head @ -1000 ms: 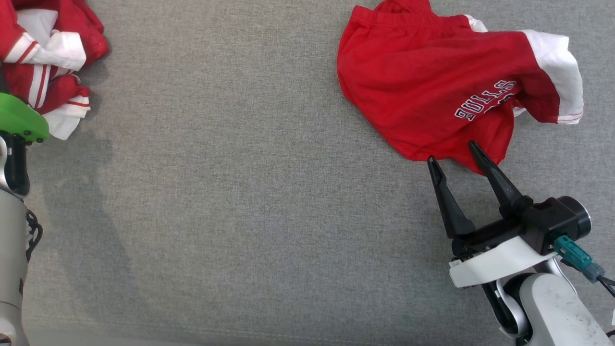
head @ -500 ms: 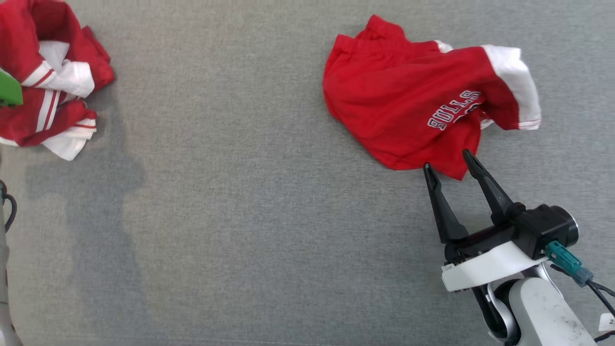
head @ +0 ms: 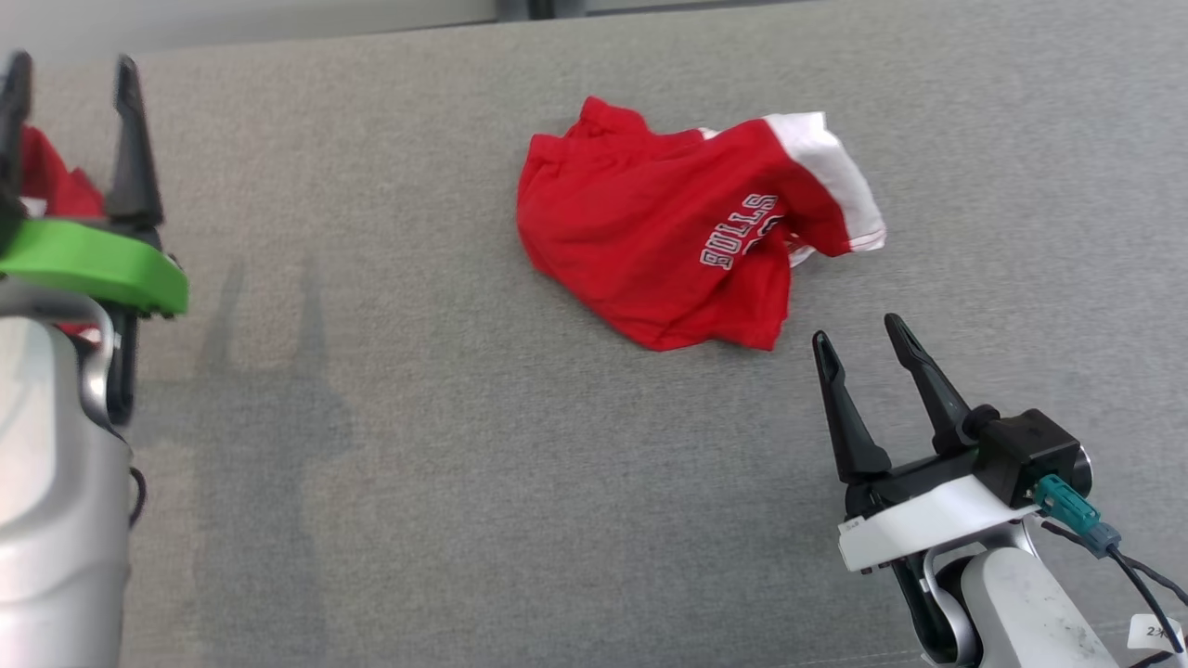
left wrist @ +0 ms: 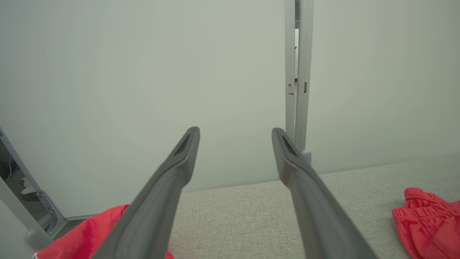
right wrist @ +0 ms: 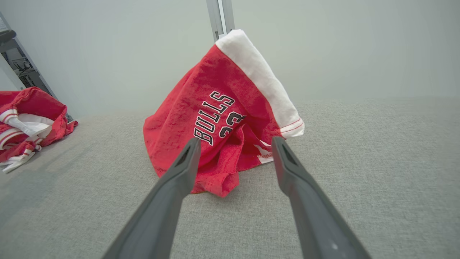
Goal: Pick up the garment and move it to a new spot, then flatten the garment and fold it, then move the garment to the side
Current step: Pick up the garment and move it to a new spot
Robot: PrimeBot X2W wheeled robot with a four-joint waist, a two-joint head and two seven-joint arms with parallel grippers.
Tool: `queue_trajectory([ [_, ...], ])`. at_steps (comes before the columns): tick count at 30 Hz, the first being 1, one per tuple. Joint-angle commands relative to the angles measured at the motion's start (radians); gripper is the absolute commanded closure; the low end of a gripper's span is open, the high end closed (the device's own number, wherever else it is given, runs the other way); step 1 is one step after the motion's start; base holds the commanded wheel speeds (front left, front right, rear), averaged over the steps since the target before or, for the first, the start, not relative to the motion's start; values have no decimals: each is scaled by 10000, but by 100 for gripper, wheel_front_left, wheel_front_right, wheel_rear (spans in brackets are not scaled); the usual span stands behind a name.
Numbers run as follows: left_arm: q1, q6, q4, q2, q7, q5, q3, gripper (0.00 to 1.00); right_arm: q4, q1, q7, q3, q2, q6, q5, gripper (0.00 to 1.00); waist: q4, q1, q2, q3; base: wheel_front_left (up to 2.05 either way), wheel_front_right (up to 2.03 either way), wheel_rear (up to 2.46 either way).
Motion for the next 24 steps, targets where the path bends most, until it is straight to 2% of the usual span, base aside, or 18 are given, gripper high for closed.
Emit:
queue_trajectory([
  [1,359,-20,-107,-66,-3,37,-9,0,61,140,-66,-55,27,1,29,0,-579,0,-1,-585,0,0,0],
  [8,1752,-22,-583,-591,-3,77,1,0,127,385,-67,-220,173,1,-9,0,-840,0,-1,-1239,0,0,0],
  [24,4753,-7,-2027,-1384,-5,218,851,0,332,808,-68,-623,250,1,-141,0,-452,0,-1,-1987,0,0,0],
])
